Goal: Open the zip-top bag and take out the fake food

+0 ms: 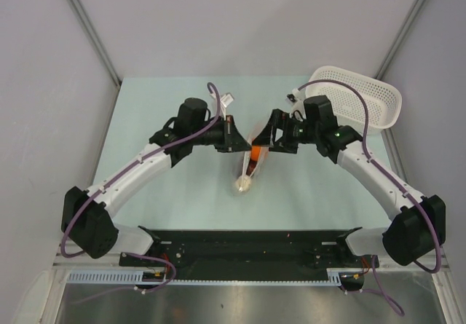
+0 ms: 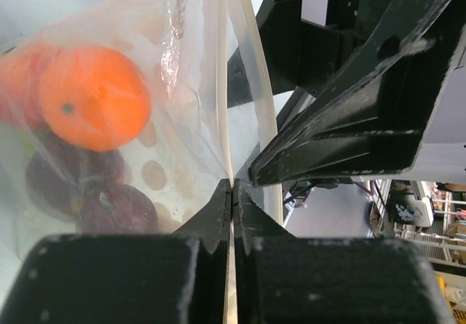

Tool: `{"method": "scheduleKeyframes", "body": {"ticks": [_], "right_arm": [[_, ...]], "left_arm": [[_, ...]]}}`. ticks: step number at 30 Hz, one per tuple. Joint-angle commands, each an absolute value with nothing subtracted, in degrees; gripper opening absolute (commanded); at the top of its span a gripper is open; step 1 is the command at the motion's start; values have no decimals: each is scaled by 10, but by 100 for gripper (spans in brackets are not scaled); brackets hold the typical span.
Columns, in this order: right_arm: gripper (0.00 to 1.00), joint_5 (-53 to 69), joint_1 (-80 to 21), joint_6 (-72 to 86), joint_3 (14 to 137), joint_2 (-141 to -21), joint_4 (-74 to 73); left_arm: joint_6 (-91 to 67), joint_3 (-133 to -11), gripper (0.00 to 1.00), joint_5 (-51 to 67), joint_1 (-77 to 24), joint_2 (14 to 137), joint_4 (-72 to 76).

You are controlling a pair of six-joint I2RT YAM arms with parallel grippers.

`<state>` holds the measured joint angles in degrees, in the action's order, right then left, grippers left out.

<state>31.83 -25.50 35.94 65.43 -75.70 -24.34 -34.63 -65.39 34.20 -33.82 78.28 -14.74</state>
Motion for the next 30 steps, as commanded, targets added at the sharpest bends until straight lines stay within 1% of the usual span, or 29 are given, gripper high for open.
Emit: {"method": "scheduleKeyframes", "body": {"ticks": [1,2,3,4,5,7,8,10,11,13,14,15,18,21,22,24,25,27,28,30], "right_arm": [[87,287,-270,331,691,-782,-281],[75,279,-271,328,695,-787,-304],[67,273,-272,325,697,-794,-315],[61,269,-272,323,698,-797,-321],[51,270,-272,319,699,-798,-327],[43,272,-276,316,700,-800,-328],[37,272,-278,314,701,-800,-320],[29,276,-282,310,708,-803,-317],[19,276,-283,304,712,-807,-320],[12,272,-287,297,726,-816,-328],[5,270,-288,289,729,-818,-338],[3,264,-288,285,734,-819,-343],[3,249,-288,267,740,-824,-360],[12,249,-289,255,746,-825,-372],[19,250,-290,252,747,-826,-374],[28,251,-291,245,749,-826,-377],[36,250,-290,243,751,-825,-381],[39,252,-290,236,756,-821,-385],[43,251,-290,235,764,-818,-393],[44,235,-290,234,773,-810,-403]], "left_arm": [[-351,-680,0,335,-342,778,-130],[-345,-682,0,327,-343,773,-141],[-340,-687,0,318,-342,769,-150],[-338,-690,0,289,-342,765,-160],[-331,-693,0,270,-341,752,-171],[-324,-701,0,212,-342,738,-206],[-320,-703,0,195,-341,732,-226],[-317,-704,0,171,-340,713,-236],[-313,-704,0,158,-340,708,-243],[-310,-708,0,147,-340,692,-250],[-308,-708,0,132,-340,686,-257],[-307,-709,0,124,-341,674,-261],[-303,-700,0,115,-341,658,-254],[-308,-687,0,159,-340,657,-228],[-315,-685,0,173,-340,664,-212],[-328,-671,0,213,-342,670,-191],[-341,-664,0,222,-343,675,-168],[-352,-644,0,238,-343,680,-150],[-359,-640,0,242,-344,687,-136],[-359,-634,0,248,-343,697,-127]]}}
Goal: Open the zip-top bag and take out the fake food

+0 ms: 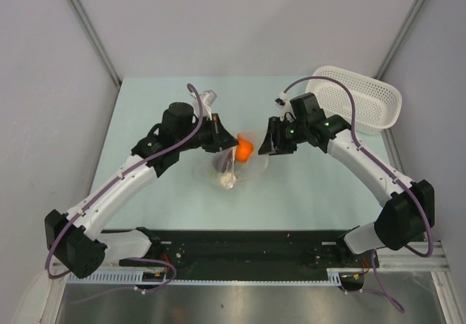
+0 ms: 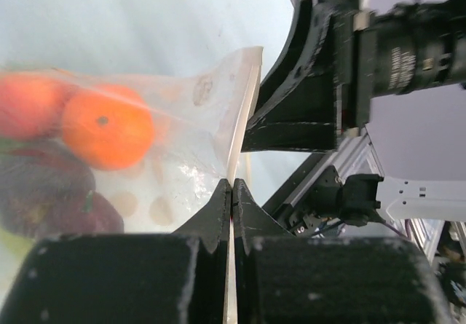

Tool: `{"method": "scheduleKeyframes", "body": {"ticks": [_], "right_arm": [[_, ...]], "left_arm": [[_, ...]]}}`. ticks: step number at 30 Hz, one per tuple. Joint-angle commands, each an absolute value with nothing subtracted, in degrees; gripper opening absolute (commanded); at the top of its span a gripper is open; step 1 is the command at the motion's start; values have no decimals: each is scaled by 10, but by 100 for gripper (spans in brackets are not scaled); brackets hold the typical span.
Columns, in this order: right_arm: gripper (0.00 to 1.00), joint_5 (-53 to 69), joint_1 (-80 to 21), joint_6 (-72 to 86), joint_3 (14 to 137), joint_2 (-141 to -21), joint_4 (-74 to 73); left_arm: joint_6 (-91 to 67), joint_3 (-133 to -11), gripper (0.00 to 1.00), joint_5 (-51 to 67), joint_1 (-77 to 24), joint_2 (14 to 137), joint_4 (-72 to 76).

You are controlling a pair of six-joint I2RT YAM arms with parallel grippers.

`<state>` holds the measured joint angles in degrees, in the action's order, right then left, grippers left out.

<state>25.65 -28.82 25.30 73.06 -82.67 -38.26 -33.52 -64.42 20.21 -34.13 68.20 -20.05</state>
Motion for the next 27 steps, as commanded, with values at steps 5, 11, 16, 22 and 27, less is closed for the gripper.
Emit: {"method": "scheduleKeyframes", "body": {"ticks": [5,11,16,22,27], "right_arm": [[37,221,-302,242,795,-785,-412],[38,199,-342,239,795,-779,-407],[42,255,-350,259,786,-804,-369],[50,309,-350,276,752,-826,-331],[54,295,-350,272,724,-841,-320]], "left_arm": [[-359,-638,0,251,-344,717,-115],[-359,-652,0,265,-345,729,-107],[-366,-655,0,271,-345,732,-98],[-368,-657,0,268,-344,731,-96],[-374,-656,0,270,-344,733,-88]]}}
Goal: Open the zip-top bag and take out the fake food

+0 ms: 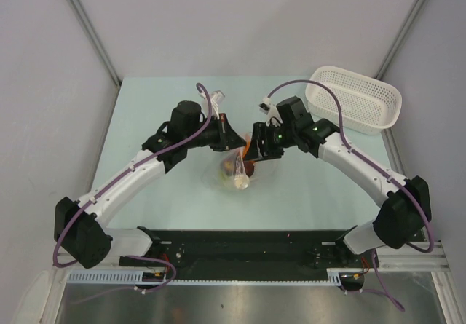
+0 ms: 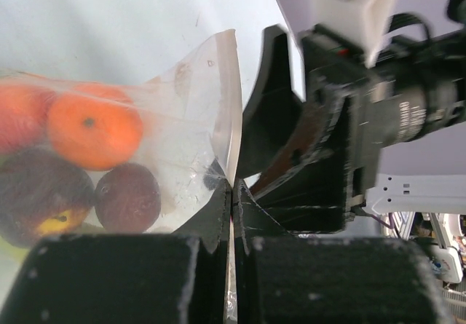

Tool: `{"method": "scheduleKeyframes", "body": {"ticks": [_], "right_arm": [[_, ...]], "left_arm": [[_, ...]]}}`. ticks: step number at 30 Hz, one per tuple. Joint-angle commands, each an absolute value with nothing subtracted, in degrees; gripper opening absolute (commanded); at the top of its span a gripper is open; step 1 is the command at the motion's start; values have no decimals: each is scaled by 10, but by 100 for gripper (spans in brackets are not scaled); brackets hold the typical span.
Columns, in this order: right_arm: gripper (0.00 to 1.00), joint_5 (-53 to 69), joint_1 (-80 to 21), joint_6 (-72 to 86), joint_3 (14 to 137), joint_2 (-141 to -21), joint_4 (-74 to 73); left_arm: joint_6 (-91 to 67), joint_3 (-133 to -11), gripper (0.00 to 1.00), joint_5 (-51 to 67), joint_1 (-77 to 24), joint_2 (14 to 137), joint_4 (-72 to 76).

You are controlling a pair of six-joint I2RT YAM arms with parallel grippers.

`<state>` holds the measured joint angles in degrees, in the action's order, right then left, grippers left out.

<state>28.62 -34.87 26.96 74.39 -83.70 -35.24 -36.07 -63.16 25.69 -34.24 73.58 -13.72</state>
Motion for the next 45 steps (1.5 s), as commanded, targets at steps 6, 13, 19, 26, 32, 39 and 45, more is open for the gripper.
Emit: {"method": "scheduleKeyframes", "body": {"ticks": [6,13,19,26,32,39,45], "right_arm": [[58,267,-350,272,712,-876,-318],[65,244,-361,279,693,-906,-299],[71,221,-367,278,690,-918,-294],[75,176,-375,278,681,-943,-281],[79,172,-380,285,670,-976,-236],[73,154,-381,281,669,-998,-205],[34,154,-385,266,669,-989,-207]], "left_arm": [[-378,-650,0,279,-344,737,-83],[-388,-643,0,284,-344,744,-70],[-400,-644,0,293,-348,755,-57],[-403,-648,0,294,-364,777,-54],[-403,-647,0,294,-374,789,-54],[-395,-639,0,293,-375,791,-63],[-374,-631,0,275,-375,778,-89]]}}
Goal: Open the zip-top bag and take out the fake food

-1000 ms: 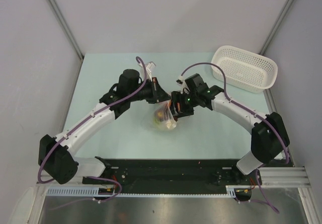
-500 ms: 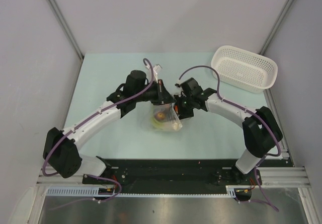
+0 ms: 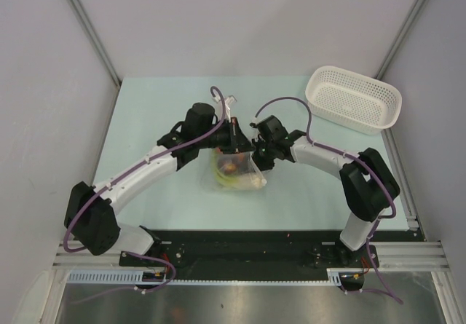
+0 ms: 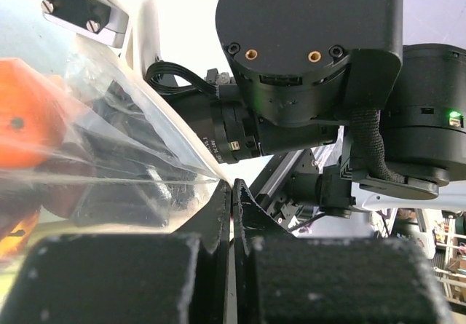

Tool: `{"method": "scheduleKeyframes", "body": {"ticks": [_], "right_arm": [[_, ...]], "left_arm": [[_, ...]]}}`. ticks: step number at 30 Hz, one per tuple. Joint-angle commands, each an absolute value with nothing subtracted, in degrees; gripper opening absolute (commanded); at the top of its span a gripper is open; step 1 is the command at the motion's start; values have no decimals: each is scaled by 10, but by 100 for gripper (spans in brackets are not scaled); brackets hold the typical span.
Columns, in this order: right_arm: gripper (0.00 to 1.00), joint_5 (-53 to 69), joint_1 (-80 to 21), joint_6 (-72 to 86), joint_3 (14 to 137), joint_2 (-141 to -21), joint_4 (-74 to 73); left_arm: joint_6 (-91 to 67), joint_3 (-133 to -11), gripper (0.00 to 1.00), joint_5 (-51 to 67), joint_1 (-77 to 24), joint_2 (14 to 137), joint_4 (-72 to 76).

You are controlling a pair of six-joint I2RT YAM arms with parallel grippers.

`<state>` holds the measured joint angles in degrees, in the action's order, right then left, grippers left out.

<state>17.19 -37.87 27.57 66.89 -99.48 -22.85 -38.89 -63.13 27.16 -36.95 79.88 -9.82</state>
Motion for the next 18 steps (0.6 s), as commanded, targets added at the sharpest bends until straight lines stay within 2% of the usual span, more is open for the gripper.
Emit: {"method": "scheduleKeyframes", "body": {"ticks": [1,7,18], "right_arm": [[30,150,-384,263,669,-977,-209],[19,147,-384,250,669,-921,-225],[12,149,-385,256,669,-831,-286]], "left_arm": [[-372,-628,0,271,-375,776,-91],[-342,-614,0,248,-375,761,-120],[-300,-601,0,223,-363,741,-150]]}}
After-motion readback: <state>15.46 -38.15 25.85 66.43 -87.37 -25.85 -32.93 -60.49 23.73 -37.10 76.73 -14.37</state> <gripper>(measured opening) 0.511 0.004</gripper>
